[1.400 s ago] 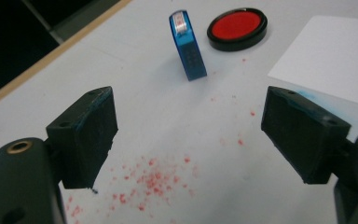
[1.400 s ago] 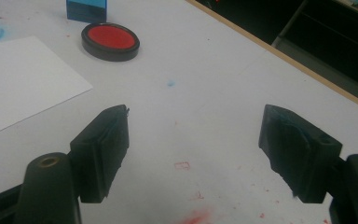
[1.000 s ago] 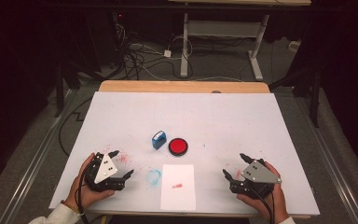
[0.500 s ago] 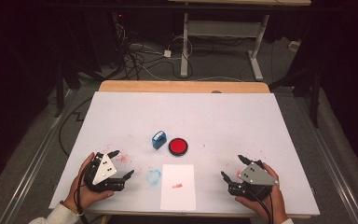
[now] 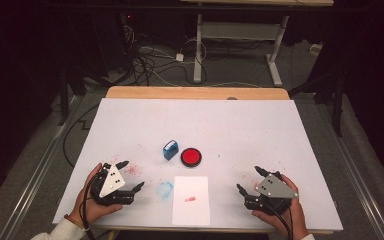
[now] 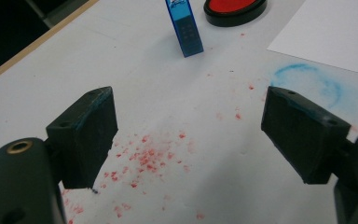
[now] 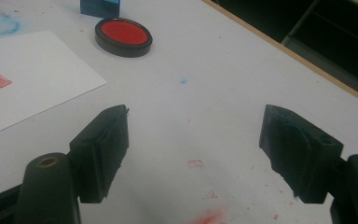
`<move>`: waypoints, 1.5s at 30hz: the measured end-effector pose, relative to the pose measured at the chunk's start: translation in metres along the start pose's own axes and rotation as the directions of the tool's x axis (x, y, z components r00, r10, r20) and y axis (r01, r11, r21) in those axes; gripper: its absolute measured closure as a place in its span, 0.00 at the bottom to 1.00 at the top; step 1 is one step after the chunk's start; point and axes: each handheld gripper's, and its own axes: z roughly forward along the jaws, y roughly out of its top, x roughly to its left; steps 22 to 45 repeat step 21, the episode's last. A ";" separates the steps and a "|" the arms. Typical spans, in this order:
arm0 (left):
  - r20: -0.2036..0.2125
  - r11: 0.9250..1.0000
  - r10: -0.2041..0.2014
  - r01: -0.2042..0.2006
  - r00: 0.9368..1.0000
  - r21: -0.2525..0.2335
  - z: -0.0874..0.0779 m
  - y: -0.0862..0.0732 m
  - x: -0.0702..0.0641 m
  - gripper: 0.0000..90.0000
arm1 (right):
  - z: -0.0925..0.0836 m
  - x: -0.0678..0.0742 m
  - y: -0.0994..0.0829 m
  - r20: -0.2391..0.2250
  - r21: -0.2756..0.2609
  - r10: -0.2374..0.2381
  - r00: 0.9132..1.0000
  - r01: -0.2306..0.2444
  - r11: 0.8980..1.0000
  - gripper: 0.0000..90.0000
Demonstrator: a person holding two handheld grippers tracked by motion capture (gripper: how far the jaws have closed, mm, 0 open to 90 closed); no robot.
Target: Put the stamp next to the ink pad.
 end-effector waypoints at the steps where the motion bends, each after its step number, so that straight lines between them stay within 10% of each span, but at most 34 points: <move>1: 0.002 1.000 -0.002 0.002 1.000 0.003 0.000 0.000 0.000 0.20 | 0.000 0.000 0.000 0.001 0.000 -0.007 1.000 0.007 1.000 0.27; 45: -0.009 1.000 -0.018 0.019 1.000 0.018 0.007 0.001 0.003 0.20 | 0.002 0.001 -0.001 0.002 0.017 -0.028 1.000 0.028 0.999 0.27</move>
